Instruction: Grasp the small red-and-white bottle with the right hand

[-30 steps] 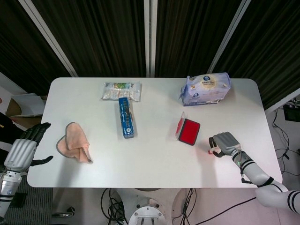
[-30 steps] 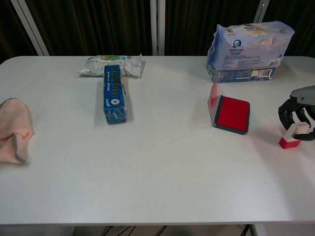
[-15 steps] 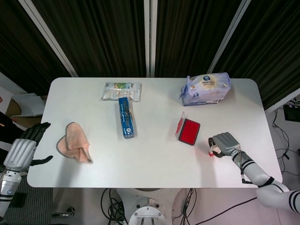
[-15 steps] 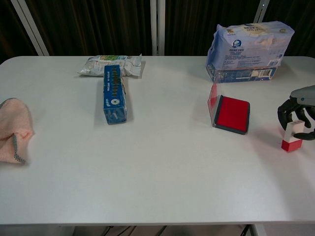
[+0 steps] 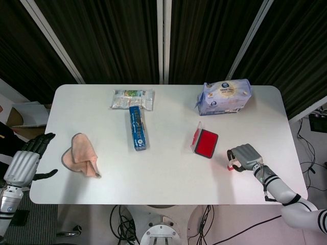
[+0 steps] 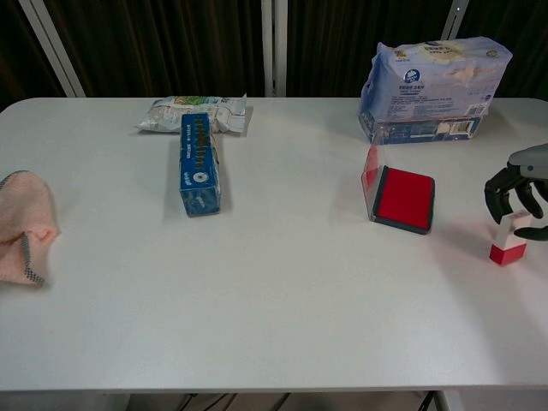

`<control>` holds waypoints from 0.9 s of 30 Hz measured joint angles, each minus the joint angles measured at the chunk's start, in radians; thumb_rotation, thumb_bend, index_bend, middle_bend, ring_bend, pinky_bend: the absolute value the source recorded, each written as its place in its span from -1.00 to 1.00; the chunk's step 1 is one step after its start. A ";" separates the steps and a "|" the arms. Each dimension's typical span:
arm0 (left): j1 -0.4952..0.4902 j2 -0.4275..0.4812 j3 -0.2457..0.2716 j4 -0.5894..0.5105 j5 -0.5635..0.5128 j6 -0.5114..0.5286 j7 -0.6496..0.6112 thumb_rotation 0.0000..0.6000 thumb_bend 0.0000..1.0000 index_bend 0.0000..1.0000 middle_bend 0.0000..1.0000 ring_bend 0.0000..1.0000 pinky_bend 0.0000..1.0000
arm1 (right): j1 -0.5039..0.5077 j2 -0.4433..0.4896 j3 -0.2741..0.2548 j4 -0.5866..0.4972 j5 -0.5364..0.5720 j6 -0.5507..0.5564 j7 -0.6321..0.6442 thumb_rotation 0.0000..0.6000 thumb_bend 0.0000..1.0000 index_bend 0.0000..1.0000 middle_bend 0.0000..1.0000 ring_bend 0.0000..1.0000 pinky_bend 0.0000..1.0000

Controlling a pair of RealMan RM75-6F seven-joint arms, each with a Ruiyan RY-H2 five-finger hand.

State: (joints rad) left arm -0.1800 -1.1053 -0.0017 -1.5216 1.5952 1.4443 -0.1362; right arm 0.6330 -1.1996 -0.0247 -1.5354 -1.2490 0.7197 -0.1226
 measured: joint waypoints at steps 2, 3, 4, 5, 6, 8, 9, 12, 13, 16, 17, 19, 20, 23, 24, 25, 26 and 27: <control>-0.001 0.000 0.000 0.000 0.000 -0.001 0.000 0.99 -0.95 -0.87 -0.82 -0.84 -0.63 | 0.000 0.005 -0.002 -0.006 0.001 -0.002 -0.003 1.00 -0.47 -0.04 -0.11 0.06 0.25; -0.001 0.000 0.000 0.000 0.000 -0.001 0.001 0.99 -0.95 -0.87 -0.82 -0.84 -0.63 | 0.000 0.006 -0.002 -0.009 0.001 -0.002 -0.005 1.00 -0.47 -0.04 -0.11 0.06 0.25; -0.001 0.000 0.000 0.000 -0.001 -0.001 0.000 0.99 -0.95 -0.87 -0.82 -0.85 -0.63 | -0.001 0.008 -0.003 -0.011 0.001 -0.002 -0.006 1.00 -0.47 -0.04 -0.11 0.06 0.25; 0.000 0.000 0.000 0.000 -0.001 -0.001 0.000 0.99 -0.95 -0.87 -0.82 -0.85 -0.63 | -0.001 0.010 -0.003 -0.012 0.002 -0.002 -0.007 1.00 -0.47 -0.04 -0.11 0.06 0.25; 0.000 -0.001 0.000 0.000 -0.001 0.000 0.000 0.99 -0.95 -0.87 -0.82 -0.84 -0.63 | -0.002 0.011 -0.004 -0.012 0.003 -0.002 -0.008 1.00 -0.47 -0.04 -0.11 0.06 0.25; 0.000 -0.001 0.000 0.001 -0.001 0.000 0.000 0.99 -0.95 -0.87 -0.82 -0.84 -0.63 | -0.003 0.013 -0.003 -0.014 0.005 -0.001 -0.009 1.00 -0.47 -0.04 -0.11 0.06 0.25; -0.001 -0.001 0.000 0.001 0.000 0.000 0.000 0.99 -0.95 -0.87 -0.82 -0.84 -0.63 | -0.003 0.014 -0.003 -0.015 0.005 -0.001 -0.009 1.00 -0.48 -0.04 -0.11 0.06 0.25; 0.000 -0.001 0.000 0.001 0.000 0.002 0.000 0.99 -0.95 -0.87 -0.82 -0.85 -0.63 | -0.005 0.016 -0.003 -0.019 0.004 0.003 -0.010 1.00 -0.48 -0.04 -0.11 0.06 0.25; 0.001 -0.001 0.000 0.001 0.001 0.002 0.000 0.99 -0.95 -0.87 -0.82 -0.85 -0.63 | -0.005 0.017 -0.003 -0.021 0.003 0.003 -0.010 1.00 -0.48 -0.04 -0.11 0.06 0.25; 0.002 0.000 0.000 0.001 0.000 0.004 0.000 0.99 -0.95 -0.87 -0.82 -0.84 -0.63 | -0.004 0.027 -0.007 -0.031 -0.003 -0.002 -0.012 1.00 -0.51 -0.07 -0.14 0.04 0.25; 0.002 0.001 0.000 0.001 0.000 0.005 -0.001 0.99 -0.95 -0.87 -0.82 -0.84 -0.63 | -0.003 0.033 -0.009 -0.036 -0.005 -0.006 -0.014 1.00 -0.52 -0.08 -0.16 0.04 0.25; 0.002 0.000 0.001 0.002 0.000 0.005 -0.001 0.99 -0.95 -0.87 -0.82 -0.85 -0.63 | -0.002 0.042 -0.012 -0.046 -0.009 -0.007 -0.018 1.00 -0.53 -0.09 -0.17 0.04 0.25; 0.002 0.000 0.001 0.002 0.001 0.004 -0.001 0.99 -0.95 -0.87 -0.82 -0.85 -0.63 | -0.003 0.046 -0.014 -0.051 -0.010 -0.006 -0.019 1.00 -0.53 -0.10 -0.18 0.04 0.25; 0.002 -0.002 0.001 0.003 0.002 0.004 -0.002 0.99 -0.95 -0.87 -0.82 -0.84 -0.63 | -0.006 0.053 -0.016 -0.060 -0.014 0.001 -0.023 1.00 -0.53 -0.11 -0.20 0.02 0.25; 0.001 -0.003 0.001 0.004 0.002 0.004 -0.002 0.98 -0.95 -0.87 -0.82 -0.84 -0.63 | -0.008 0.055 -0.016 -0.063 -0.016 0.003 -0.023 1.00 -0.53 -0.12 -0.20 0.02 0.25; 0.001 -0.003 0.001 0.004 0.002 0.004 -0.001 0.99 -0.95 -0.87 -0.82 -0.84 -0.63 | -0.009 0.058 -0.016 -0.067 -0.018 0.007 -0.024 1.00 -0.53 -0.12 -0.21 0.02 0.25; 0.002 -0.003 0.001 0.004 0.002 0.005 -0.001 0.99 -0.95 -0.87 -0.82 -0.85 -0.63 | -0.011 0.063 -0.017 -0.073 -0.022 0.013 -0.025 1.00 -0.53 -0.12 -0.22 0.02 0.25; 0.002 -0.002 0.001 0.003 0.002 0.006 -0.001 0.99 -0.95 -0.87 -0.82 -0.84 -0.63 | -0.013 0.068 -0.017 -0.079 -0.026 0.020 -0.026 1.00 -0.53 -0.13 -0.22 0.02 0.25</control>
State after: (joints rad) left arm -0.1778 -1.1072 -0.0010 -1.5181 1.5976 1.4504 -0.1369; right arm 0.6197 -1.1317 -0.0413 -1.6146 -1.2749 0.7396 -0.1485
